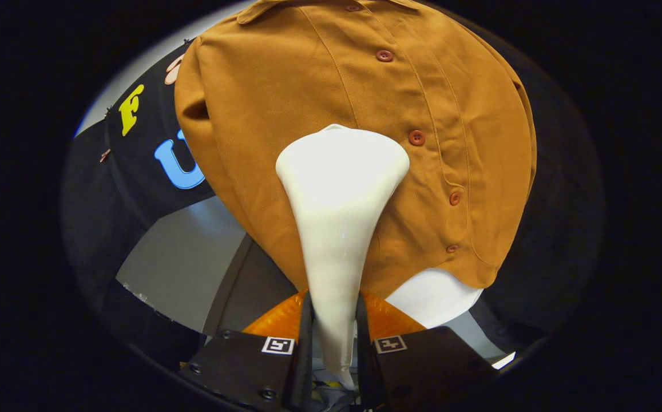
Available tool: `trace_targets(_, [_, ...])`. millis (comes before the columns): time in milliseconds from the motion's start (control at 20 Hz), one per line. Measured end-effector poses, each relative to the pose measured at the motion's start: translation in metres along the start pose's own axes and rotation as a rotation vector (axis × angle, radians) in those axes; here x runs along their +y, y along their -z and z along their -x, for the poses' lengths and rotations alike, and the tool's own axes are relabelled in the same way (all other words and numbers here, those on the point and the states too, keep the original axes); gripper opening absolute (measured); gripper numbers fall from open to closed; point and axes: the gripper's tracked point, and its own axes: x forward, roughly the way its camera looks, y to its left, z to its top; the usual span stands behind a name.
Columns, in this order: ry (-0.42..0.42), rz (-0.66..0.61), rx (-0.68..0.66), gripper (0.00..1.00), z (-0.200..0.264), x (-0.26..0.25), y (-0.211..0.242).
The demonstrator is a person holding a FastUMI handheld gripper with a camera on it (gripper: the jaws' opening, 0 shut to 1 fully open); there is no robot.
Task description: Iron the clothes twice with a garment steamer, once on the left side and once on the right side.
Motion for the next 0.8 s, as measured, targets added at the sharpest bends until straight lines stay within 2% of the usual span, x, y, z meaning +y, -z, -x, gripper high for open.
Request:
trace_targets(250, [0.013,-0.014,-0.030,0.36,0.037,-0.002,-0.002])
trace_targets(500, [0.069,-0.027,-0.192,0.36,0.094,-0.030,-0.058])
trace_targets(800, [0.123,-0.035,-0.354,0.36,0.123,-0.071,-0.128])
